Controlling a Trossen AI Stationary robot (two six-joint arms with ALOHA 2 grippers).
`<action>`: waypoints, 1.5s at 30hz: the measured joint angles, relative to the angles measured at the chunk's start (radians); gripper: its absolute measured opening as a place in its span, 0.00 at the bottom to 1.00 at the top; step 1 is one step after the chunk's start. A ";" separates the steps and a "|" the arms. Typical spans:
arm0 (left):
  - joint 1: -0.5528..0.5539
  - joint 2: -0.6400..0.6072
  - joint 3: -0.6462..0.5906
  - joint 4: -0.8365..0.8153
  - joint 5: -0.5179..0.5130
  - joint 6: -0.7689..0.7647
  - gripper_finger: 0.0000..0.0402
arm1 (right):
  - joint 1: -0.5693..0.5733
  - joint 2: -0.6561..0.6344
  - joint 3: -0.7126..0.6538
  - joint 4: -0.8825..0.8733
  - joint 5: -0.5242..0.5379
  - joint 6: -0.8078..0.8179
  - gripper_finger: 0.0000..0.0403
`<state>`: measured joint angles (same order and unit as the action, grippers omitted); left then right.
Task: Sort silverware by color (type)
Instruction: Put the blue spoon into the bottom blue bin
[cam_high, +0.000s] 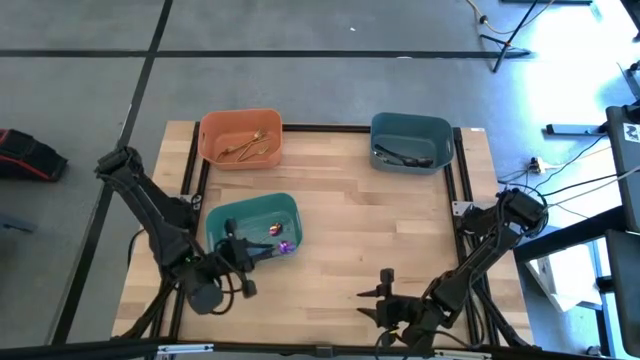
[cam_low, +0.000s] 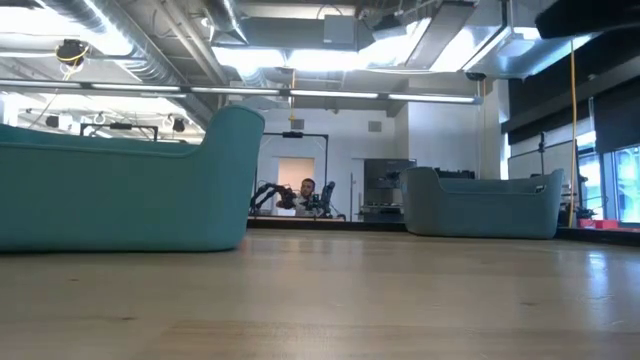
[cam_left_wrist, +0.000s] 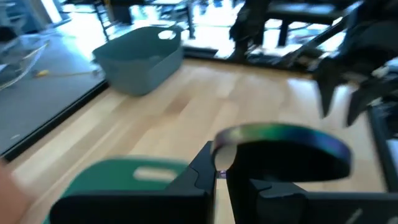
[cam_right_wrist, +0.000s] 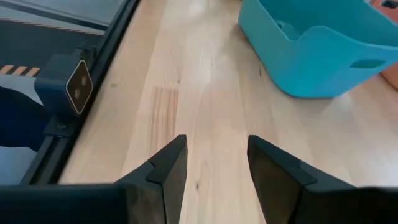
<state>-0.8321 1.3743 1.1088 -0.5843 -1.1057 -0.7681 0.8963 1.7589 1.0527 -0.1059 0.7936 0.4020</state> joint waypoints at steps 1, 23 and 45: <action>-0.009 0.001 0.000 -0.066 -0.012 -0.064 0.04 | 0.000 0.003 0.000 0.000 -0.001 0.010 0.40; -0.043 0.051 -0.271 -0.311 0.046 -0.744 0.04 | 0.000 0.071 0.000 0.002 -0.025 0.092 0.40; 0.024 0.051 -0.498 0.068 0.054 -0.609 0.04 | -0.009 0.144 0.000 0.011 -0.016 0.128 0.40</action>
<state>-0.8077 1.4250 0.6105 -0.5166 -1.0516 -1.3774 0.8877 1.9030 1.0527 -0.0948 0.7778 0.5297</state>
